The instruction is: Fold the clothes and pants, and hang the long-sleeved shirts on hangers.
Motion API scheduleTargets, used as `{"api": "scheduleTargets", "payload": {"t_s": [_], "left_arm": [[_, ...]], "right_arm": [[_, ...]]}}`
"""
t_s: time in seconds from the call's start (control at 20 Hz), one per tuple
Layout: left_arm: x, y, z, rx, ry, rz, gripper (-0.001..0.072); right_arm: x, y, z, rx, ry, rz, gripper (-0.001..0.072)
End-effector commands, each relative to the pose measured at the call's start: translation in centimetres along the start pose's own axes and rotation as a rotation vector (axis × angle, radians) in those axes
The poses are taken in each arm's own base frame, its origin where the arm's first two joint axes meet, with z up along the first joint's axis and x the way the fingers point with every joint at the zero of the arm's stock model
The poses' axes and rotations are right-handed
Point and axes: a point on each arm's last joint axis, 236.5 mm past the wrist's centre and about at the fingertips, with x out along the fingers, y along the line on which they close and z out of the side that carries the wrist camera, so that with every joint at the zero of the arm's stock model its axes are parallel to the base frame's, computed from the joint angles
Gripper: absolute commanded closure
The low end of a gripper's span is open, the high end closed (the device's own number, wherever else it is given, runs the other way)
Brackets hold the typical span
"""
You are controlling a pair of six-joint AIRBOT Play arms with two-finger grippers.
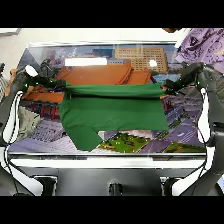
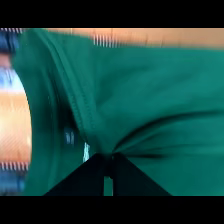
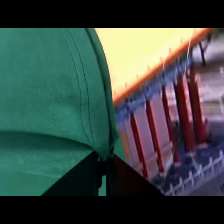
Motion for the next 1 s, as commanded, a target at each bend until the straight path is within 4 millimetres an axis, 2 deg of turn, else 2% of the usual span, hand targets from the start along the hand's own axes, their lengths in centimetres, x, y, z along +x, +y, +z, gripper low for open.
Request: {"api": "scheduleTargets", "payload": {"t_s": [0.0,0.15,0.4,0.45,0.5,0.55,0.6,0.65,0.8,0.9,0.95], "left_arm": [[0.3,0.6,-4.3,-0.042,0.182,0.024,0.0688],[1.2,0.5,-5.3,-0.043,0.227,0.025,0.0687],[2.4,0.1,-5.6,-0.036,0.237,0.022,0.0683],[2.5,0.1,-5.6,-0.053,0.239,0.025,0.0663],[2.6,0.2,-5.5,-0.082,0.235,0.029,0.0517],[2.4,0.3,-5.3,-0.116,0.226,0.033,0.0257],[1.8,0.5,-4.9,-0.137,0.212,0.036,0.0115],[0.6,0.8,-4.3,-0.144,0.190,0.036,0.0100],[-6.0,2.8,-2.6,-0.178,0.088,0.046,0.0100],[-10.5,5.2,-3.2,-0.224,0.035,0.069,0.0100],[-11.8,6.3,-4.6,-0.260,0.031,0.077,0.0100]], "right_arm": [[0.8,0.0,-1.8,0.007,0.084,0.006,0.0685],[2.2,0.2,-2.9,0.020,0.142,0.027,0.0685],[3.6,-0.2,-4.5,0.030,0.222,0.021,0.0683],[3.9,-0.4,-4.9,0.032,0.242,0.019,0.0658],[4.1,-0.5,-5.4,0.033,0.265,0.015,0.0576],[4.2,-0.7,-5.7,0.029,0.278,0.009,0.0488],[4.0,-1.0,-5.9,0.004,0.290,-0.003,0.0336],[3.4,-1.6,-6.2,-0.012,0.300,-0.019,0.0276],[-0.6,-3.6,-5.1,0.013,0.243,-0.013,0.0240],[-3.4,-6.1,-4.3,0.059,0.165,0.022,0.0240],[-4.0,-7.3,-4.8,0.095,0.154,0.055,0.0240]]}}
